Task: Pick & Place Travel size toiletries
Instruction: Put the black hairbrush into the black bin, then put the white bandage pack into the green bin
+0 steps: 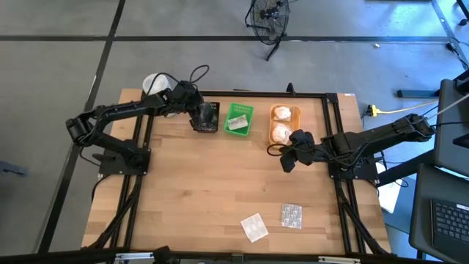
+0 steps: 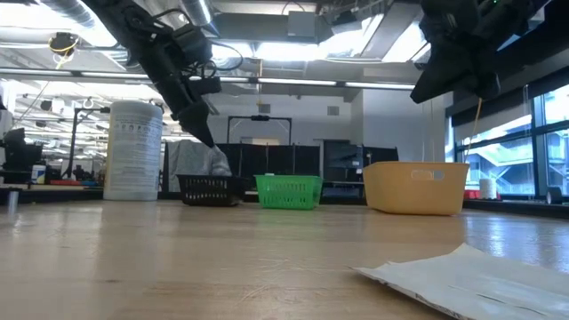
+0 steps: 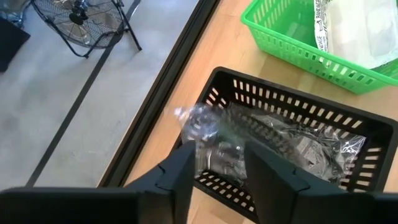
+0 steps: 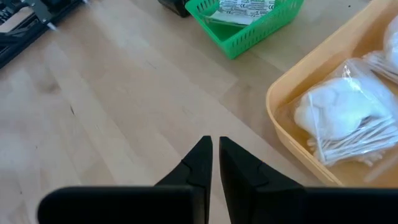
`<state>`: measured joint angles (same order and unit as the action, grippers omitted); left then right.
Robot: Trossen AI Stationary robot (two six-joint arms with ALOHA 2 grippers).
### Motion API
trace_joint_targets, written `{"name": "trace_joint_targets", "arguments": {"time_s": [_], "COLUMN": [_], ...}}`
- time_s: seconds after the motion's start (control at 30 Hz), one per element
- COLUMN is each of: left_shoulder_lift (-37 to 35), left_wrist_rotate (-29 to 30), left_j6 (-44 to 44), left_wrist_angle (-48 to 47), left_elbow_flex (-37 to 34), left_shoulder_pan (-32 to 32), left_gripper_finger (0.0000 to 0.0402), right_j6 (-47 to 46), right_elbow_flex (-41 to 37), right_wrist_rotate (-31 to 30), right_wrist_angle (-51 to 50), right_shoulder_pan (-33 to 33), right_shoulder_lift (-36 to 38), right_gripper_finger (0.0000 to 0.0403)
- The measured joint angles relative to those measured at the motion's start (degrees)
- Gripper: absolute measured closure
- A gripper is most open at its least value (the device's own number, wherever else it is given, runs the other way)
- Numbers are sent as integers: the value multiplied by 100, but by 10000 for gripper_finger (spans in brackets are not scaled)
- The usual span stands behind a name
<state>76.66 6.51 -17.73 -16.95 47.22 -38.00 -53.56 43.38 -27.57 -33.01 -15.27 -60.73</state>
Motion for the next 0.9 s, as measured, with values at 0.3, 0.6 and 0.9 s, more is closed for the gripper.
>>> {"name": "trace_joint_targets", "arguments": {"time_s": [0.3, 0.6, 0.9], "left_shoulder_lift": [-2, -7, -9], "left_wrist_rotate": [152, 148, 222], "left_j6": [38, 6, 57], "left_wrist_angle": [-256, -767, -914], "left_elbow_flex": [2, 355, 420], "left_shoulder_pan": [0, 297, 1190], "left_gripper_finger": [222, 221, 223], "right_j6": [28, 162, -443], "right_elbow_flex": [-2, -2, -2], "right_wrist_rotate": [1, 66, 460], "right_wrist_angle": [-9, -23, -26], "right_shoulder_pan": [0, -3, -553], "right_shoulder_lift": [-108, -417, -921], "right_gripper_finger": [372, 372, 372]}}
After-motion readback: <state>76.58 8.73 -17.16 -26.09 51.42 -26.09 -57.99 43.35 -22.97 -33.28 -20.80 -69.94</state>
